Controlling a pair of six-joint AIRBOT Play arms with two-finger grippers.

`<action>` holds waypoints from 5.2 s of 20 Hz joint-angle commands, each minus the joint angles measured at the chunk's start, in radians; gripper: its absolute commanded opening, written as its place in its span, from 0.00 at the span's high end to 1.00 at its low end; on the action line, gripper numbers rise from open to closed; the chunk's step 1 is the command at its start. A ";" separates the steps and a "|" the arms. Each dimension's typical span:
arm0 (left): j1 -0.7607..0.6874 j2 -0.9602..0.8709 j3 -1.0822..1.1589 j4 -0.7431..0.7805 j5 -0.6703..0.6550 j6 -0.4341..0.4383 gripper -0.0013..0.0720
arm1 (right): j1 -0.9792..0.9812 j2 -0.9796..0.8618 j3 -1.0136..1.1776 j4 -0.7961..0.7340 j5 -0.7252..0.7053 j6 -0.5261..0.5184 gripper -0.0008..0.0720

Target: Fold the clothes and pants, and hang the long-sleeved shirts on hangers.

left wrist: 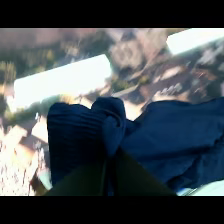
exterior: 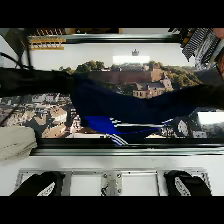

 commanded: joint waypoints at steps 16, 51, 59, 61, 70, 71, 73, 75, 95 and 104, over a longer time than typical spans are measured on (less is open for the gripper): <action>0.206 -0.793 0.445 0.042 0.116 -0.055 0.03 | -0.035 -0.463 -0.241 0.108 -0.959 0.020 0.07; 0.205 -0.509 -0.540 -0.628 0.463 0.099 0.96 | -0.122 -0.206 -0.240 0.107 -0.579 -0.134 0.19; 0.288 -0.404 -0.541 -0.627 0.361 0.214 0.96 | -0.287 -0.414 -0.438 -0.024 -0.454 0.155 0.19; 0.288 -0.404 -0.541 -0.628 0.367 0.214 0.96 | -0.260 -0.488 -0.502 0.085 -0.537 0.116 0.19; 0.288 -0.404 -0.541 -0.627 0.367 0.214 0.96 | -0.067 -0.651 -0.523 0.433 -0.879 -0.064 0.19; 0.288 -0.404 -0.541 -0.627 0.367 0.214 0.96 | -0.062 -0.651 -0.523 0.433 -0.888 -0.064 0.20; 0.288 -0.404 -0.541 -0.627 0.365 0.214 0.96 | -0.064 -0.645 -0.521 0.433 -0.877 -0.131 0.75; 0.294 -0.402 -0.539 -0.628 0.357 0.214 0.96 | -0.080 -0.611 -0.508 0.428 -0.846 -0.227 0.98; 0.080 0.289 0.087 -0.634 0.200 0.197 0.96 | -0.174 0.185 0.303 0.208 -0.652 -0.256 0.98; -0.010 0.309 -0.181 -0.236 0.197 -0.263 0.96 | -0.159 0.046 0.304 0.346 -0.663 -0.217 0.99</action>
